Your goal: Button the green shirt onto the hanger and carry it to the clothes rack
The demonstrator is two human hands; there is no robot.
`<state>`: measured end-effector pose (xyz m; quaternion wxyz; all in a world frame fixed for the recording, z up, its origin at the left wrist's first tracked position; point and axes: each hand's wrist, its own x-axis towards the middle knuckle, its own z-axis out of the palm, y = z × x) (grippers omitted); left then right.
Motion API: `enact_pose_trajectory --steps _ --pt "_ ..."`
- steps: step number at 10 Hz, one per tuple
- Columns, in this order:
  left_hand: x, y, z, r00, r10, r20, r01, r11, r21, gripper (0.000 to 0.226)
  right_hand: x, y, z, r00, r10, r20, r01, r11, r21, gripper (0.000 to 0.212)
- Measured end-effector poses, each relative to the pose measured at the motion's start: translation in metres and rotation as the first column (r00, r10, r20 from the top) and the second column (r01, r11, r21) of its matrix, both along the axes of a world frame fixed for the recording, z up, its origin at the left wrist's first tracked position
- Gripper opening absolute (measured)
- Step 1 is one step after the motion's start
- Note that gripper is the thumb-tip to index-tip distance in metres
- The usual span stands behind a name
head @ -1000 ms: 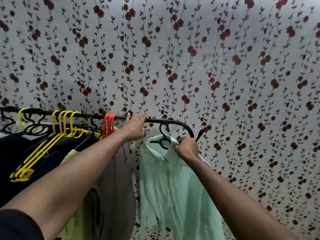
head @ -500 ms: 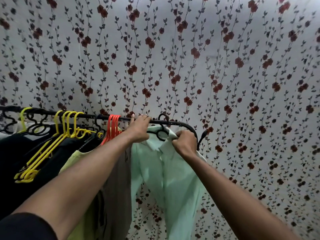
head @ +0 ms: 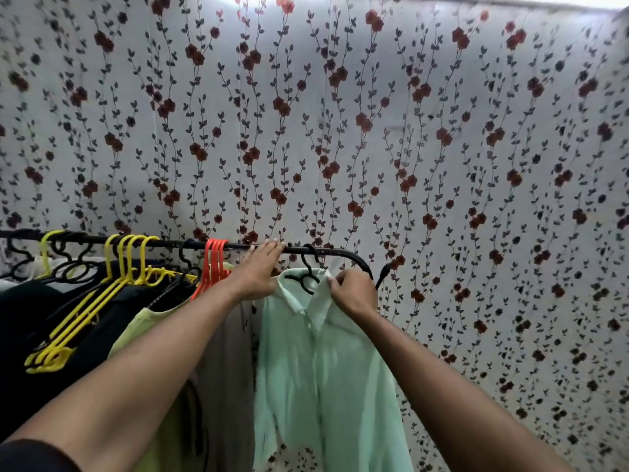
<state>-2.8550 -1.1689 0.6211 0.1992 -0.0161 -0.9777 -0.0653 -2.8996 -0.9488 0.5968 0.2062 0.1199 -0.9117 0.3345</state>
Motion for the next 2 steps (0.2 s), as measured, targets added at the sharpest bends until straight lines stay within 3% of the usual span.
enact_pose_trajectory --steps 2 --pt "0.059 0.019 -0.005 0.997 -0.061 -0.04 0.062 0.998 0.017 0.084 0.003 0.022 0.009 0.994 0.061 -0.095 -0.065 0.997 -0.045 0.039"
